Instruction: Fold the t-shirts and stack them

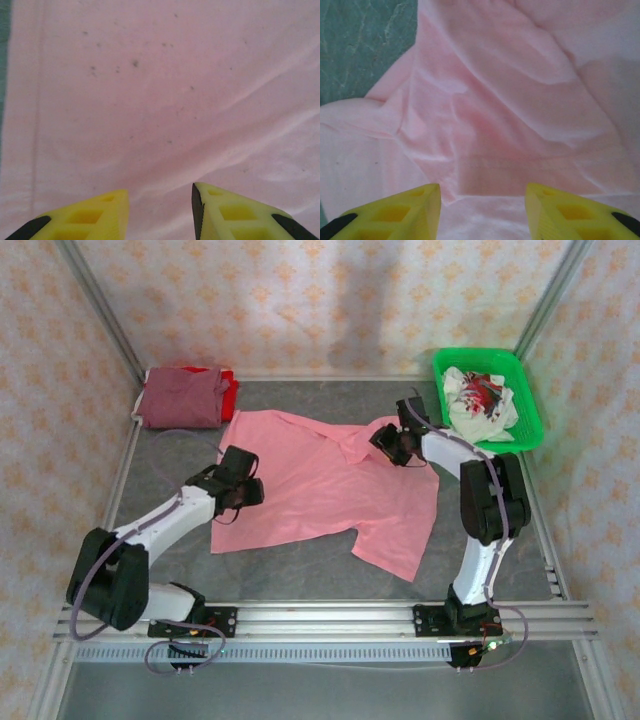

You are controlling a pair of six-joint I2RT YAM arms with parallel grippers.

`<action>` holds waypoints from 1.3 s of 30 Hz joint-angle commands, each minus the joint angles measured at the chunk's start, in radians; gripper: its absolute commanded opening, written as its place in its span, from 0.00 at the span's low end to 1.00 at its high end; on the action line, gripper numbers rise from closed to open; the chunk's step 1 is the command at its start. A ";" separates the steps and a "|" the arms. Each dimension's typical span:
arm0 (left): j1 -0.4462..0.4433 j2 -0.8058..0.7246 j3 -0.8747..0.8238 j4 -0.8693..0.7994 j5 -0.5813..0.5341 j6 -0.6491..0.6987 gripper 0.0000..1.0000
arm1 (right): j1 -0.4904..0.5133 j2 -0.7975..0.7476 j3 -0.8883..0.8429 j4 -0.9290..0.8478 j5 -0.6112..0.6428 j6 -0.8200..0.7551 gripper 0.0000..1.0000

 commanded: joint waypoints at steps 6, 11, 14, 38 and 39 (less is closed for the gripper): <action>-0.015 0.051 0.045 0.062 -0.021 0.025 0.39 | 0.032 0.101 0.005 0.207 -0.025 0.185 0.48; -0.014 0.045 0.019 0.064 -0.061 0.017 0.39 | 0.048 0.131 0.008 0.265 -0.003 0.251 0.41; -0.012 0.045 0.005 0.066 -0.072 0.009 0.38 | 0.051 0.145 0.003 0.290 0.016 0.275 0.30; 0.027 0.108 -0.056 0.104 -0.082 -0.043 0.37 | 0.064 0.023 0.126 0.056 0.100 0.126 0.29; 0.027 0.095 -0.066 0.112 -0.075 -0.044 0.37 | 0.076 -0.009 0.067 0.088 0.096 0.141 0.35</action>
